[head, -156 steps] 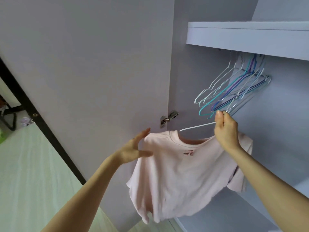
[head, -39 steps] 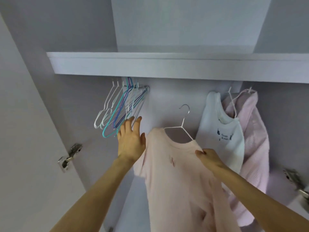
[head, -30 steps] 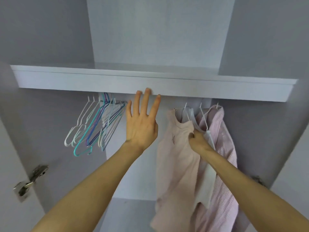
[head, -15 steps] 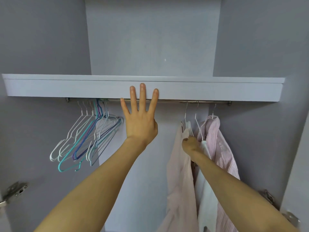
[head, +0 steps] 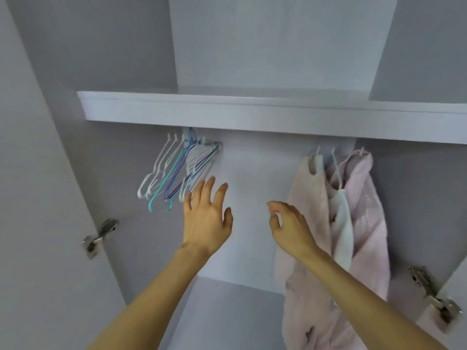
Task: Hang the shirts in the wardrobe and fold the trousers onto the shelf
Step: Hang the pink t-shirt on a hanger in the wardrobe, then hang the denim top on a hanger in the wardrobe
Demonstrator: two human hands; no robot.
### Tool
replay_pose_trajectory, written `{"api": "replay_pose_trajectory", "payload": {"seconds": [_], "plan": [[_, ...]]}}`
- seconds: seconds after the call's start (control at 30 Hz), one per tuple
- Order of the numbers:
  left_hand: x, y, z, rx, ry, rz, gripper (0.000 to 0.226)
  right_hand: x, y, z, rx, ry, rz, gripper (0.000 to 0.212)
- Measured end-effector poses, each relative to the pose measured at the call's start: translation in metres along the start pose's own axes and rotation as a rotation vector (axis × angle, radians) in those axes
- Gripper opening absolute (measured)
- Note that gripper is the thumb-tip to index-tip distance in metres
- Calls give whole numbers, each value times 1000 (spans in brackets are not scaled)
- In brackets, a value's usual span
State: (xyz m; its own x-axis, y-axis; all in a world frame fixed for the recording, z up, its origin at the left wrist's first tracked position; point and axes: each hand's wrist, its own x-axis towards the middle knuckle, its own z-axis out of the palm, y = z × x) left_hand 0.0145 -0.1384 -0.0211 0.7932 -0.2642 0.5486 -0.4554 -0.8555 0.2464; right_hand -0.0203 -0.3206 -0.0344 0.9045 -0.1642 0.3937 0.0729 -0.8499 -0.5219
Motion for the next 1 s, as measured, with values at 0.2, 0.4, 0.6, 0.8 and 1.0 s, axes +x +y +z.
{"api": "replay_pose_trajectory", "payload": {"seconds": [0.2,0.4,0.6,0.8,1.0], "plan": [[-113,-72,-17,75,-104,-396,41,-44,-53,76,236,-464,-119,28],[-266,-99,-69,190,-30,-841,37,-122,-126,143,338,-862,-377,27],[-438,-70,-147,344,109,-1303,35,-250,-207,178,364,-1228,-694,27],[-581,-16,-211,487,318,-1667,34,-386,-281,184,369,-1484,-973,26],[-721,32,-255,533,579,-1975,33,-540,-350,187,315,-1664,-1232,25]]}}
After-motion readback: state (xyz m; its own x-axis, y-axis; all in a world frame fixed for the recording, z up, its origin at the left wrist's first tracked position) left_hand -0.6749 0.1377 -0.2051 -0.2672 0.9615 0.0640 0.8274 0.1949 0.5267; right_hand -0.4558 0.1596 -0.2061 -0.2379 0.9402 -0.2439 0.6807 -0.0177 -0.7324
